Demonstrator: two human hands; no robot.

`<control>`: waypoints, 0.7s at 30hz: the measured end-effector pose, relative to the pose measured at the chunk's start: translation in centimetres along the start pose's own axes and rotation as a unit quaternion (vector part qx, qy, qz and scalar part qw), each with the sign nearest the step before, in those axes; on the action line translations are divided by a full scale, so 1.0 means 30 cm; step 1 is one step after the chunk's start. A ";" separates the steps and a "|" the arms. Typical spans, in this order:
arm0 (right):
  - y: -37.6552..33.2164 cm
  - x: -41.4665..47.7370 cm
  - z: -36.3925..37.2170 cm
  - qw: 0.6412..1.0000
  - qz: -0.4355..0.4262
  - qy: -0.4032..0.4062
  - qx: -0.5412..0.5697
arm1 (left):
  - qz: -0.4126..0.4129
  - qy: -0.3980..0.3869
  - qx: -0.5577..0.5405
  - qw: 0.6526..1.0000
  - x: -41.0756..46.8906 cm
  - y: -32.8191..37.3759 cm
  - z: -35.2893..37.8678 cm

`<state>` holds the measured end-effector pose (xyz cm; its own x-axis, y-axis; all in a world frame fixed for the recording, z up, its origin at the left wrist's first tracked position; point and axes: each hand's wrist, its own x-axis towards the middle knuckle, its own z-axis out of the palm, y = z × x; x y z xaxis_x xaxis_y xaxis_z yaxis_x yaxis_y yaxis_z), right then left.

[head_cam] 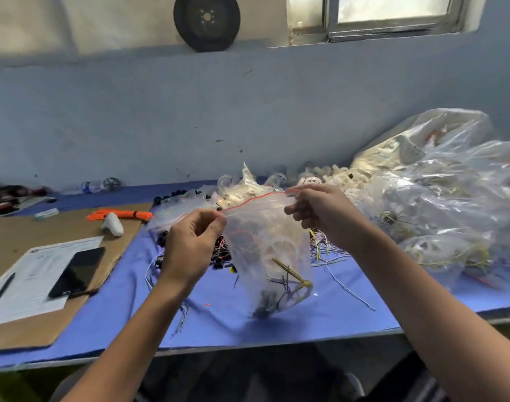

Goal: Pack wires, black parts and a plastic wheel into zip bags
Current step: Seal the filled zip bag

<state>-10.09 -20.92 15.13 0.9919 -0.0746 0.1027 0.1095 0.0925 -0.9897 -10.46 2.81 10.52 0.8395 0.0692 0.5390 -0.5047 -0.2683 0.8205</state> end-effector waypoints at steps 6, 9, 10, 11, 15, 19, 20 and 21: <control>0.047 -0.057 -0.079 0.939 -0.143 0.120 -0.290 | 0.039 -0.033 0.094 0.994 0.011 0.022 0.060; 0.011 -0.093 -0.030 0.880 -0.256 0.023 -0.399 | 0.057 -0.050 0.106 0.991 0.005 0.035 0.072; -0.007 -0.099 -0.002 0.864 -0.269 -0.031 -0.425 | 0.064 -0.058 0.108 0.990 0.002 0.040 0.073; -0.026 -0.100 0.028 0.837 -0.282 -0.063 -0.464 | 0.073 -0.067 0.109 0.989 0.001 0.045 0.073; -0.101 -0.085 0.121 0.752 -0.324 -0.092 -0.567 | 0.089 -0.081 0.128 0.985 -0.009 0.053 0.067; -0.117 -0.069 0.139 0.733 -0.309 -0.114 -0.594 | 0.075 -0.067 0.102 0.990 -0.030 0.043 0.059; -0.111 -0.069 0.141 0.732 -0.306 -0.121 -0.597 | 0.073 -0.065 0.099 0.990 -0.033 0.039 0.058; -0.103 -0.069 0.143 0.733 -0.303 -0.127 -0.595 | 0.071 -0.064 0.097 0.991 -0.036 0.035 0.057</control>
<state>-12.21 -16.79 18.41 0.7813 0.4575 0.4246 0.5510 -0.8251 -0.1249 -11.55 0.81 10.49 0.7880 -0.1011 0.6073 -0.5811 -0.4479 0.6795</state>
